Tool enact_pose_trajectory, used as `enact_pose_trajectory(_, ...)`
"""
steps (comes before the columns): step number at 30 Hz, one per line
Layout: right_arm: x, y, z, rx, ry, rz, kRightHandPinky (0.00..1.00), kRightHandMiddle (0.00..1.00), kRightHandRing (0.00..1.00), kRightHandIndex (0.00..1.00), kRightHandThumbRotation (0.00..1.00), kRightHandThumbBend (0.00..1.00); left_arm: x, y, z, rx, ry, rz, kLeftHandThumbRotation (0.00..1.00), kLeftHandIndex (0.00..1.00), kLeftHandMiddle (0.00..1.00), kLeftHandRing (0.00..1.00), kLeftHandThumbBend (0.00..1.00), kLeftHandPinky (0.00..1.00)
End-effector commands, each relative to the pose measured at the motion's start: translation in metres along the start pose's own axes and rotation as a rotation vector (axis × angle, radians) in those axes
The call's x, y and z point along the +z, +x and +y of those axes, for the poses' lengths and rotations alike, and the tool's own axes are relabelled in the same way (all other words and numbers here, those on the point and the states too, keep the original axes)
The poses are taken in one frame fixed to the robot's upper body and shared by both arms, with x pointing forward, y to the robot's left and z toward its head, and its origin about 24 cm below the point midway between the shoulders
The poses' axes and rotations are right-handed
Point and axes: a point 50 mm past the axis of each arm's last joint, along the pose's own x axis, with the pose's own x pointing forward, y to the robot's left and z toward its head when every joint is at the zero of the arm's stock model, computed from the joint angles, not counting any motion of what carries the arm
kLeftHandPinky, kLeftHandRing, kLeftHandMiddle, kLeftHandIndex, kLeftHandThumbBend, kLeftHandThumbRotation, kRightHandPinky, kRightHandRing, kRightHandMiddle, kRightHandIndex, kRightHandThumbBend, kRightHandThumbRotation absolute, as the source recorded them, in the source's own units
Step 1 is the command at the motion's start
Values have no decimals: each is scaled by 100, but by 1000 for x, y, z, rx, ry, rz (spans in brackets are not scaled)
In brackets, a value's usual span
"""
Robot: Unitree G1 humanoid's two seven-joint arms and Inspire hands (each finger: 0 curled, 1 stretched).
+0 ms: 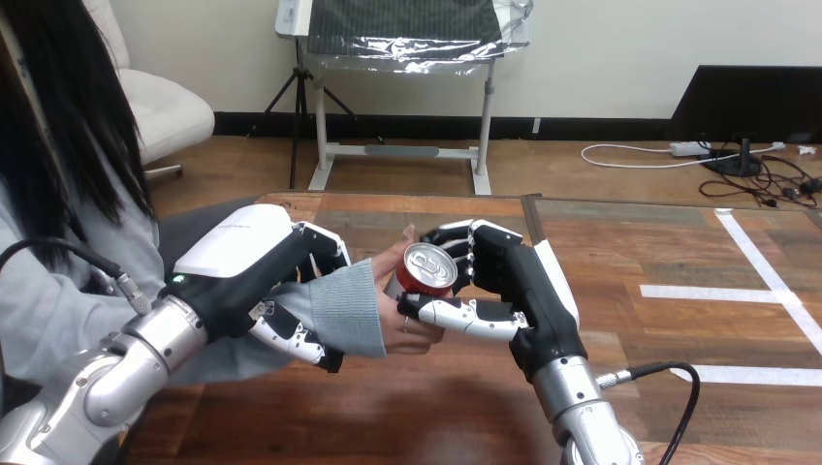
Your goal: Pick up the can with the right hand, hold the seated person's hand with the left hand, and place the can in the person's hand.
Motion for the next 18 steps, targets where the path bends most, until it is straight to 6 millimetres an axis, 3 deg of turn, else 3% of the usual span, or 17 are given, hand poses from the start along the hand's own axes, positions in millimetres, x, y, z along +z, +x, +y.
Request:
enact_pose_trajectory(1,23,20,1,9,-28,-104,48,65,56,71,15,91,13,15,27,107,43,-78,16,67,64,60,100,55)
enact_pose_trajectory(14,22,19,-6,-7,-57,-97,76,79,78,83,34,99,11,8,24,109,61,-65,36,88,86,87,100,85)
enact_pose_trajectory(18,21,20,-8,-9,-71,-85,79,81,81,85,38,100,10,7,23,108,67,-62,41,91,90,91,100,89)
